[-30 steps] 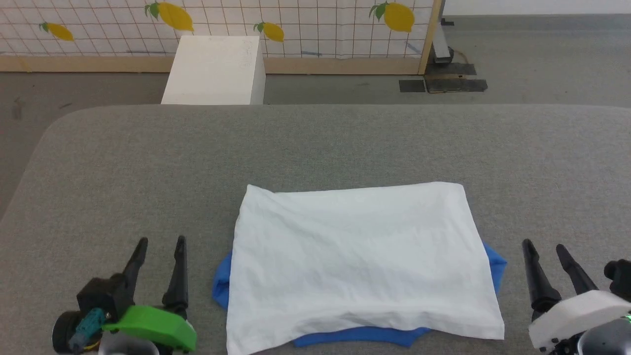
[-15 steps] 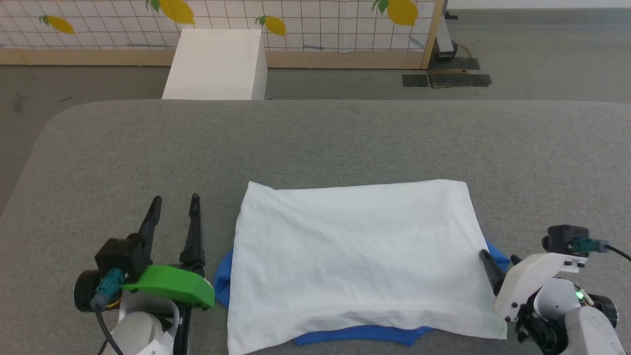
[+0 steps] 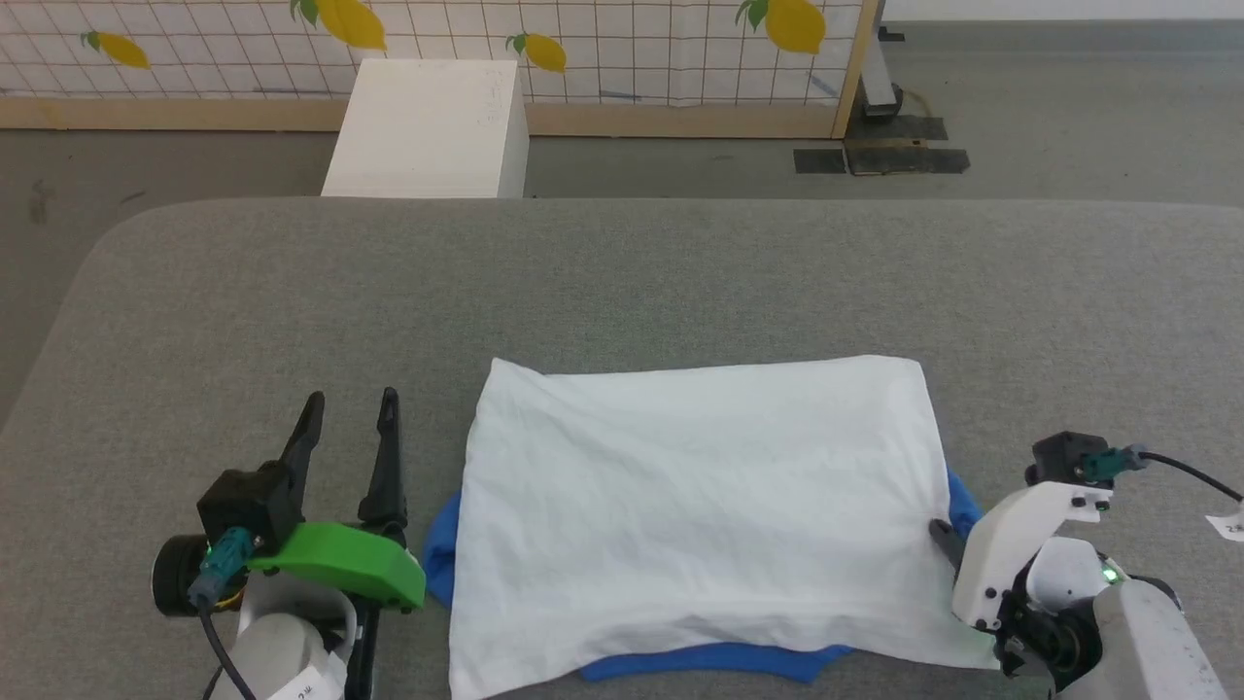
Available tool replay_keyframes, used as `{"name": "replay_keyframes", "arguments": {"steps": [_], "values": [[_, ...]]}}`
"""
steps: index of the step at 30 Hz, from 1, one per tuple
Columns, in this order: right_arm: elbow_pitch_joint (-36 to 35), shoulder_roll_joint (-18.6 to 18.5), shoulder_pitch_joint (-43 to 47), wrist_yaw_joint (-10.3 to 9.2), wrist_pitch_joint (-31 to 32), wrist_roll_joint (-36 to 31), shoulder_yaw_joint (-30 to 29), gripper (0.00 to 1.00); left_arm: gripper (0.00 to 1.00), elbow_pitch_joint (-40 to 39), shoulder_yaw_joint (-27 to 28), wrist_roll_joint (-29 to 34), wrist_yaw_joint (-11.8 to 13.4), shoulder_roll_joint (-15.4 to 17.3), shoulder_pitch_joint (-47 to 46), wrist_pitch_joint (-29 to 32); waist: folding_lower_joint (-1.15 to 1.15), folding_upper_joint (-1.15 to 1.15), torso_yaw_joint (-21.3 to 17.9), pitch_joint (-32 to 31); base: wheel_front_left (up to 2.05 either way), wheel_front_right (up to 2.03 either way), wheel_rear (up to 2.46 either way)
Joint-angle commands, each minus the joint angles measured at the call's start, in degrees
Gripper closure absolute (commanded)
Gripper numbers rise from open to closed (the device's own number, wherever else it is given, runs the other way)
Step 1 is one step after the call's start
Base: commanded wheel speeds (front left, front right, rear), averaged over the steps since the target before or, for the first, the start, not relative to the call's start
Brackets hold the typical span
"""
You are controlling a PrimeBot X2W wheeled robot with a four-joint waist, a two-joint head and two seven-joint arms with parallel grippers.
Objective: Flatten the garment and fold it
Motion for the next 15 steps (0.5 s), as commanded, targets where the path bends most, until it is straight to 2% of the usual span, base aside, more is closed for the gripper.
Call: {"name": "replay_keyframes", "arguments": {"steps": [1, 8, 10, 15], "values": [[1.52, 1.04, 0.62, -0.08, 0.21, 0.52, 0.86, 1.0, 0.0, 0.32, 0.44, 0.42, -0.54, -0.38, -0.97, -0.27, 0.0, 0.0, -0.08, 0.04, 0.0, 0.0, 0.0], [1.03, 1.04, 0.22, -0.08, -3.57, 0.96, -0.46, 1.0, 0.0, 1.02, 1.64, 1.36, -1.53, -1.19, -0.65, -0.27, 0.0, 0.0, -0.15, -0.14, 0.0, 0.0, 0.0], [-0.53, 1.04, 1.13, -0.08, -6.11, -2.13, -4.82, 1.0, 0.0, 0.96, 2.17, 1.9, -2.01, -1.63, -0.37, -0.27, 0.0, 0.0, -0.11, -0.15, 0.0, 0.0, 0.0], [-5.45, 1.04, 3.85, -0.08, -7.2, -10.02, -13.05, 1.0, 0.0, 0.78, 2.65, 2.47, -2.5, -2.03, -0.17, -0.27, 0.0, 0.0, -0.13, -0.07, 0.0, 0.0, 0.0]]}}
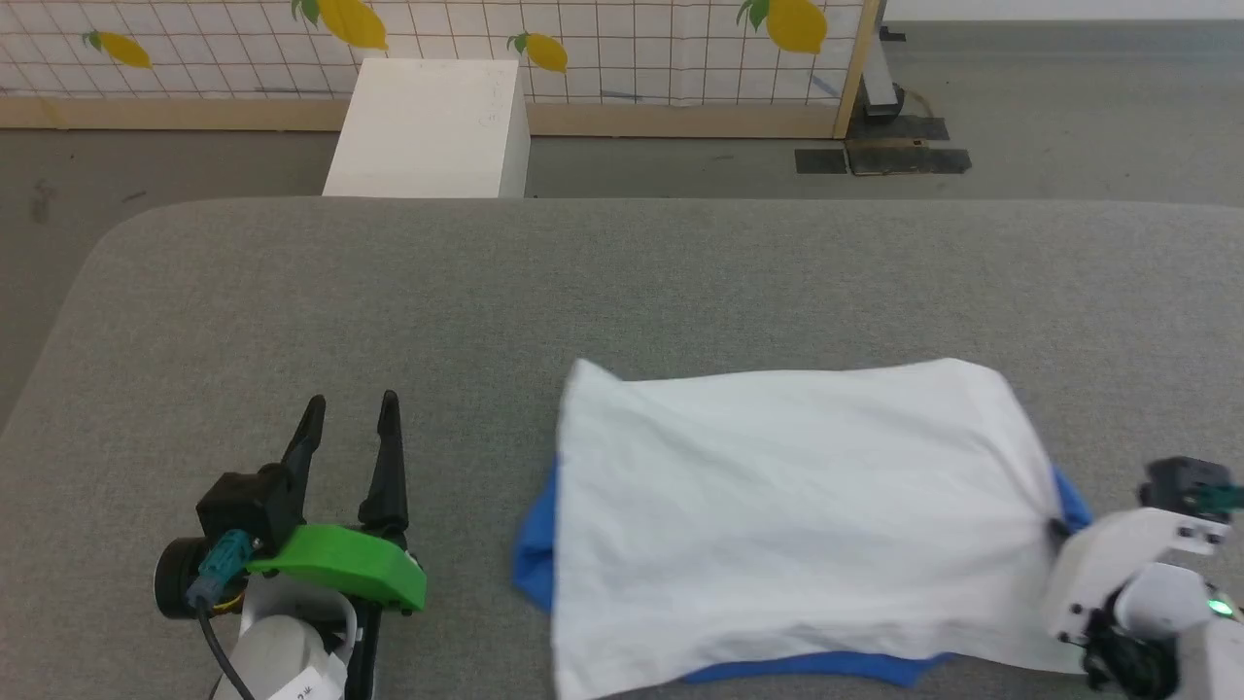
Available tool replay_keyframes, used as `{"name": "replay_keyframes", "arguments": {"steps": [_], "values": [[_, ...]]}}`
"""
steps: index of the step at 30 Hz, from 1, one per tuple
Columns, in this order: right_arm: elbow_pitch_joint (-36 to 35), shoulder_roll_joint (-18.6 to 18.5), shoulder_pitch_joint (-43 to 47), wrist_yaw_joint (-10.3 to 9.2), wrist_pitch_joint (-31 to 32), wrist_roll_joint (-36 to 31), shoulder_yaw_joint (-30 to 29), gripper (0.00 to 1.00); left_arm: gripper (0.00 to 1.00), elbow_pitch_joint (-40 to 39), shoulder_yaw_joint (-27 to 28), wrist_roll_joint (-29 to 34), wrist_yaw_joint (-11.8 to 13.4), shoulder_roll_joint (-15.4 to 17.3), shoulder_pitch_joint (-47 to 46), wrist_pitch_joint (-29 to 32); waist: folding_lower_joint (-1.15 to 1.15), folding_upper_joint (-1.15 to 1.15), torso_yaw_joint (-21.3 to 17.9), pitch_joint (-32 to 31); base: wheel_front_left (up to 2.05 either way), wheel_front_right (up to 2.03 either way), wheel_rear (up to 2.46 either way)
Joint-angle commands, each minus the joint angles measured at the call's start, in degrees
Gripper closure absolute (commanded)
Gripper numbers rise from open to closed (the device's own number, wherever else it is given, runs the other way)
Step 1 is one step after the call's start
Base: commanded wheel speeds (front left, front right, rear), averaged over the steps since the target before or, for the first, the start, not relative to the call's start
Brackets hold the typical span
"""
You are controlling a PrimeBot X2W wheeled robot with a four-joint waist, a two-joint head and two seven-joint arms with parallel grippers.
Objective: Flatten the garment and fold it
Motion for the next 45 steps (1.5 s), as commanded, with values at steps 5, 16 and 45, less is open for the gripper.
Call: {"name": "replay_keyframes", "arguments": {"steps": [5, 16, 45], "values": [[-6.44, -0.43, 3.38, -0.11, 0.09, -6.45, -8.16, 1.0, 0.0, -0.35, 0.64, 1.31, -0.74, -0.61, 0.08, -0.27, 0.0, 0.0, -0.46, 0.2, 0.0, 0.0, 0.0], [-20.58, -0.43, 8.22, -0.11, 3.52, -3.51, -1.4, 1.0, 0.0, -0.24, 1.15, 2.14, -1.54, -1.24, 0.42, -0.27, 0.0, 0.0, -0.93, 0.04, 0.0, 0.0, 0.0], [-8.91, -0.43, -4.09, -0.11, 10.79, 2.53, 46.74, 0.11, 0.0, 1.39, 1.3, 2.39, -3.18, -2.19, -1.18, -0.27, 0.0, 0.0, 3.53, 2.52, 0.0, 0.0, 0.0]]}}
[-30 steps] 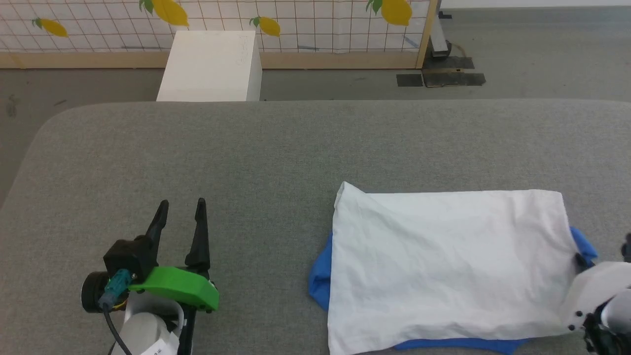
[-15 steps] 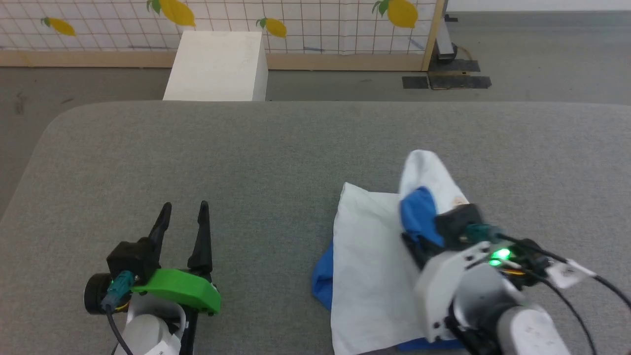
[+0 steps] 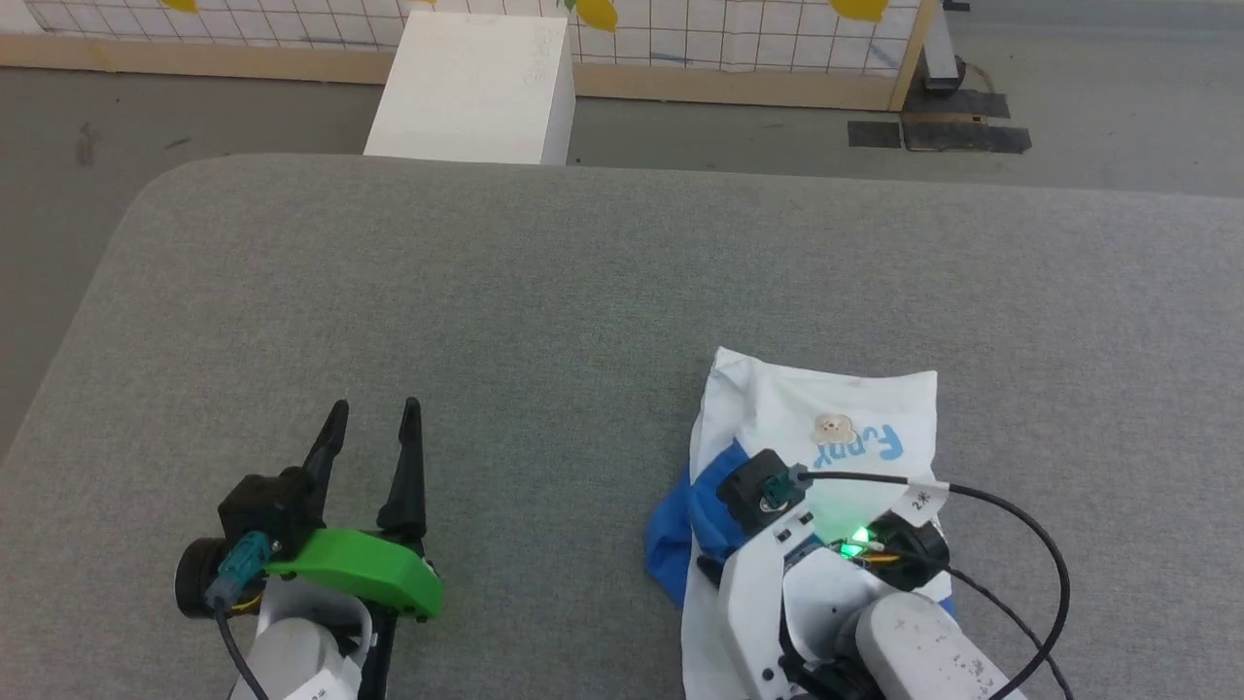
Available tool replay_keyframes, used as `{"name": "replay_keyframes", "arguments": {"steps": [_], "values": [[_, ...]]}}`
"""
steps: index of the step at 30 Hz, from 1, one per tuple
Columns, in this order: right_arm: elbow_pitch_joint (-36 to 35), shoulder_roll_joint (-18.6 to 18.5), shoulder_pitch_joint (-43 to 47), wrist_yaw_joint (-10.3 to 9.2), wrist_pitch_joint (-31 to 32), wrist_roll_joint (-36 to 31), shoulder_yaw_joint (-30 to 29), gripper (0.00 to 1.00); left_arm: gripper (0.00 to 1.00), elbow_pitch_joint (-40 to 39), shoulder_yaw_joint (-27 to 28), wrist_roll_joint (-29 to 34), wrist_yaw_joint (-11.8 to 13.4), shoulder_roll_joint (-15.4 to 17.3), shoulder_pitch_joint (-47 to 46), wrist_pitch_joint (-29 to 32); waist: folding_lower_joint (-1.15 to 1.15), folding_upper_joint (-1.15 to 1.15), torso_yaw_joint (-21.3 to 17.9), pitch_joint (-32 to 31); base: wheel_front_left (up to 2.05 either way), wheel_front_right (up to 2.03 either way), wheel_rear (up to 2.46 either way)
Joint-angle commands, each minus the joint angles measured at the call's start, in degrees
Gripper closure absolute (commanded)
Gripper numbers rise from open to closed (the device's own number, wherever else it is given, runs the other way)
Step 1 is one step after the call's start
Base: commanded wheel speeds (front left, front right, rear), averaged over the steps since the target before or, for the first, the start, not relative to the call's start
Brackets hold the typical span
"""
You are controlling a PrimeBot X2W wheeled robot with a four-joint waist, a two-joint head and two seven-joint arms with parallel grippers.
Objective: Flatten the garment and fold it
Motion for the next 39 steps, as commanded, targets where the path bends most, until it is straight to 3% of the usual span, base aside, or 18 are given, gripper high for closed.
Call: {"name": "replay_keyframes", "arguments": {"steps": [1, 4, 8, 15, 21, 30, 39], "values": [[0.38, -0.03, -0.69, -0.08, 0.14, 2.05, 0.4, 0.0, 0.0, 0.02, 0.39, 0.04, -0.33, -0.13, -1.03, -0.26, 0.0, 0.0, -0.38, 0.04, 0.0, 0.0, 0.0], [-1.21, -0.03, -1.03, -0.08, -1.07, 5.62, 0.9, 0.0, 0.0, 0.12, 0.72, 0.15, -0.39, -0.12, -0.97, -0.26, 0.0, 0.0, -1.23, -0.21, 0.0, 0.0, 0.0], [-8.53, -0.03, -1.09, -0.08, -8.05, 10.17, -1.41, 0.0, 0.0, -0.19, 1.15, 0.36, -0.46, -0.14, -0.84, -0.26, 0.0, 0.0, -2.52, -0.84, 0.0, 0.0, 0.0], [-20.96, -0.03, 3.78, -0.08, -24.35, 11.21, -16.36, 0.0, 0.0, -0.81, 1.88, 0.83, -0.53, -0.1, -0.11, -0.26, 0.0, 0.0, -4.34, -1.81, 0.0, 0.0, 0.0], [-18.57, -0.03, 9.86, -0.08, -30.81, 12.68, -27.88, 0.0, 0.0, -1.35, 2.06, 1.04, -0.6, -0.32, 0.13, -0.26, 0.0, 0.0, -4.76, -1.88, 0.0, 0.0, 0.0], [-5.37, -0.03, 10.8, -0.08, -27.06, 14.28, -27.96, 0.0, 0.0, -1.35, 1.86, 1.14, -0.73, -0.62, 0.18, -0.26, 0.0, 0.0, -4.16, -1.43, 0.0, 0.0, 0.0], [5.42, -0.03, 7.28, -0.08, -15.61, 13.25, -23.52, 0.0, 0.0, -0.87, 1.36, 1.13, -0.82, -0.92, -0.07, -0.26, 0.0, 0.0, -2.77, -1.03, 0.0, 0.0, 0.0]]}}
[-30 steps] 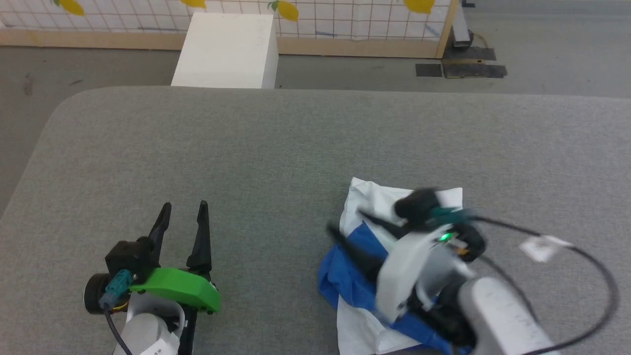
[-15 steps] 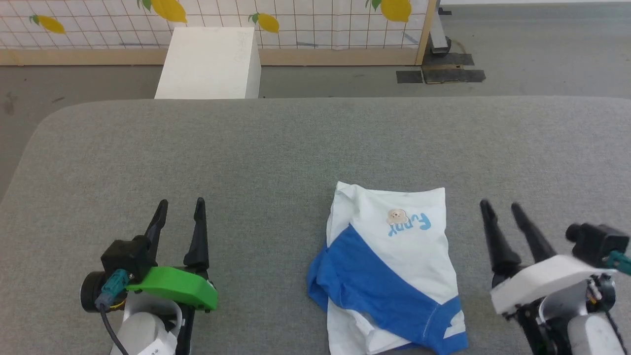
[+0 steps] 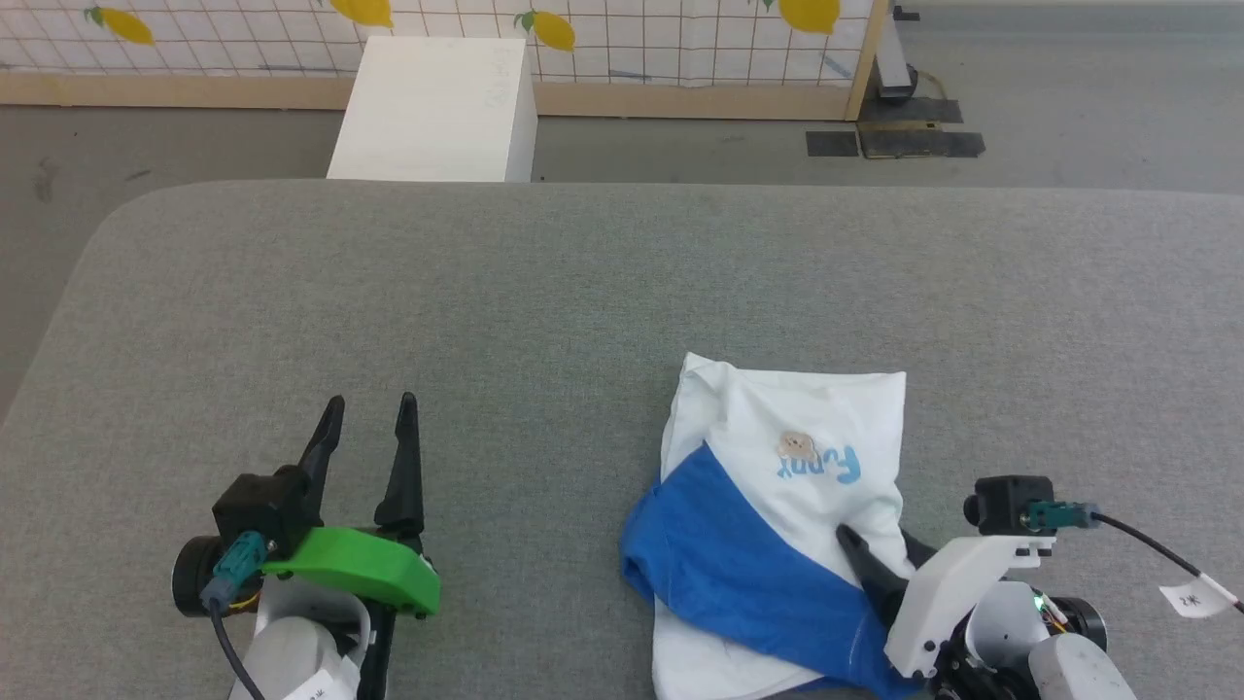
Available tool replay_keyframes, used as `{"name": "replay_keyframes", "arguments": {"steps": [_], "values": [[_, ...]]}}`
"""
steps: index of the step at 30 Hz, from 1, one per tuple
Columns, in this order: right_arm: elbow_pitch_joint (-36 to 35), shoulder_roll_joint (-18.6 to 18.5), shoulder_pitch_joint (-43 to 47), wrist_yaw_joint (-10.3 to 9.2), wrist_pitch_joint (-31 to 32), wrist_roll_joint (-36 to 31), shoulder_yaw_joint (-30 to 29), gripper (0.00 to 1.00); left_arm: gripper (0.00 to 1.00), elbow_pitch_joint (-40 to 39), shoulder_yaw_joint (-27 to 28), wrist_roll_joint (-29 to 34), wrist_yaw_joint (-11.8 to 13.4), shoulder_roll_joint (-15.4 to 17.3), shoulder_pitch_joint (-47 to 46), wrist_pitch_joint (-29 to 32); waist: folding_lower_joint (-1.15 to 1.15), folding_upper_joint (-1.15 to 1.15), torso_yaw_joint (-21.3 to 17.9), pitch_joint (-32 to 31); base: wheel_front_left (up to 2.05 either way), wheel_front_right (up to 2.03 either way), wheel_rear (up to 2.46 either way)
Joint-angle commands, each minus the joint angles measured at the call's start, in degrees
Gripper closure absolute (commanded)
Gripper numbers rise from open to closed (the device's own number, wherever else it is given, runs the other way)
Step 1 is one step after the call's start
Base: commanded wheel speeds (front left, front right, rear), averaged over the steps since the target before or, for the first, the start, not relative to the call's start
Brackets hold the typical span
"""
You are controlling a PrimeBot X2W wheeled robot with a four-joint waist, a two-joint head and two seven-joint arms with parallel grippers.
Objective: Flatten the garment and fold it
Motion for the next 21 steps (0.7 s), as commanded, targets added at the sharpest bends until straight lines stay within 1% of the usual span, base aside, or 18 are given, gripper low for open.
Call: {"name": "replay_keyframes", "arguments": {"steps": [1, 2, 3, 4, 5, 6, 10, 14, 15, 16, 18, 21], "values": [[1.24, -0.03, -0.64, -0.08, 2.41, -0.43, 0.37, 0.0, 0.0, 0.17, 0.0, 0.54, -0.31, -0.19, -0.21, -0.27, 0.0, 0.0, 0.34, 0.03, 0.0, 0.0, 0.0], [1.74, -0.03, -0.72, -0.08, 3.97, -0.87, 0.59, 0.0, 0.0, 0.21, -0.03, 0.54, -0.32, -0.21, -0.21, -0.27, 0.0, 0.0, 0.44, 0.02, 0.0, 0.0, 0.0], [2.04, -0.03, -0.79, -0.08, 5.69, -1.78, 0.74, 0.46, 0.0, 0.24, -0.05, 0.53, -0.32, -0.24, -0.18, -0.27, 0.0, 0.0, 0.54, 0.01, 0.0, 0.0, 0.0], [1.98, -0.03, -0.81, -0.08, 6.62, -2.9, 0.49, 0.55, 0.0, 0.27, -0.06, 0.53, -0.33, -0.26, -0.16, -0.27, 0.0, 0.0, 0.6, 0.0, 0.0, 0.0, 0.0], [1.56, -0.03, -0.84, -0.08, 7.48, -4.27, 0.32, 0.95, 0.0, 0.32, -0.08, 0.52, -0.34, -0.29, -0.13, -0.27, 0.0, 0.0, 0.66, -0.01, 0.0, 0.0, 0.0], [1.12, -0.03, -0.81, -0.08, 7.94, -5.04, -0.02, 1.0, 0.0, 0.34, -0.07, 0.5, -0.34, -0.32, -0.12, -0.27, 0.0, 0.0, 0.67, -0.02, 0.0, 0.0, 0.0], [-2.19, -0.03, -1.03, -0.08, 9.32, -10.44, -0.3, 1.0, 0.0, 0.26, 0.28, 0.43, -0.36, -0.3, 0.25, -0.27, 0.0, 0.0, -0.09, -0.1, 0.0, 0.0, 0.0], [-6.29, -0.08, -2.34, -0.08, 12.29, -18.4, 2.13, 1.0, 0.0, -0.32, 0.42, 0.62, -0.38, -0.2, 0.59, -0.27, 0.0, 0.0, -2.03, 0.34, 0.0, 0.0, 0.0], [-7.39, -0.71, -3.0, -0.08, 13.2, -20.18, 3.4, 1.0, 0.0, -0.62, 0.48, 0.66, -0.38, -0.23, 0.61, -0.27, 0.0, 0.0, -2.81, 0.6, 0.0, 0.0, 0.0], [-8.24, -1.79, -3.71, -0.08, 13.88, -21.2, 4.6, 1.0, 0.0, -0.94, 0.59, 0.66, -0.37, -0.25, 0.63, -0.27, 0.0, 0.0, -3.65, 0.95, 0.0, 0.0, 0.0], [-9.62, -5.72, -5.58, -0.08, 15.61, -22.59, 7.6, 1.0, 0.0, -1.67, 0.7, 0.74, -0.36, -0.34, 0.48, -0.27, 0.0, 0.0, -5.52, 1.89, 0.0, 0.0, 0.0], [-10.87, -12.84, -9.28, -0.08, 17.4, -22.86, 10.8, 1.0, 0.0, -2.94, 0.77, 0.95, -0.33, -0.46, -0.33, -0.27, 0.0, 0.0, -8.5, 3.83, 0.0, 0.0, 0.0]]}}
